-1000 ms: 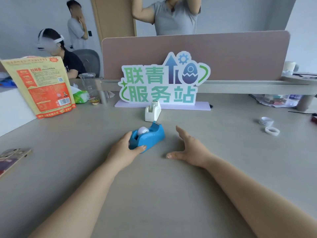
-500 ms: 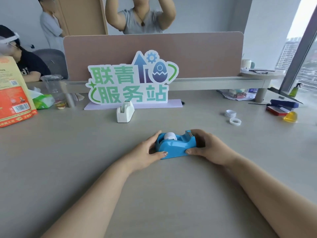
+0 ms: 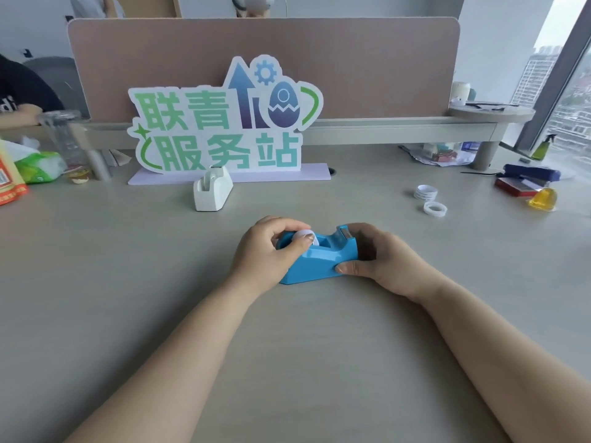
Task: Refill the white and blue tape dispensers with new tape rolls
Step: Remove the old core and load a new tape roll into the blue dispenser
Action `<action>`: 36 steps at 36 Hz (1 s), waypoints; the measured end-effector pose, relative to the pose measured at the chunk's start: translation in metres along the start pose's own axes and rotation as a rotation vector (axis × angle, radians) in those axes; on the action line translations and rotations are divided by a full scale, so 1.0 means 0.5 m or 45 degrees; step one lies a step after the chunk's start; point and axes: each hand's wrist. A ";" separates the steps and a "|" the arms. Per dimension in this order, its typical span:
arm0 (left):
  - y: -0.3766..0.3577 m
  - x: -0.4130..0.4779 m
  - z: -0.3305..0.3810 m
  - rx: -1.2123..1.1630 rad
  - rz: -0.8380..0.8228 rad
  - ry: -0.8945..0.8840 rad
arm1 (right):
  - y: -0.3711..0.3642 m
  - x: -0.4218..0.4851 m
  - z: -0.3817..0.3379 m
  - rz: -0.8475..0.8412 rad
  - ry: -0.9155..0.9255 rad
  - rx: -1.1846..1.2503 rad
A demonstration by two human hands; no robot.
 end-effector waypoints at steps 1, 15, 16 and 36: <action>0.002 0.001 0.003 0.011 -0.001 0.004 | 0.000 0.000 0.000 0.000 0.001 0.003; 0.027 0.017 0.019 0.257 -0.088 0.008 | -0.008 -0.003 -0.011 0.021 0.043 -0.091; 0.027 0.017 0.019 0.260 -0.087 0.007 | -0.008 -0.003 -0.012 0.022 0.045 -0.099; 0.037 0.004 0.010 0.195 -0.018 -0.027 | -0.012 -0.005 -0.015 0.069 0.085 -0.198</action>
Point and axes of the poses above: each hand's wrist, its own x-axis towards the middle knuckle, its own y-axis out of the back of the hand, z = x × y, and after that the axes turned 6 degrees about -y, right-handed
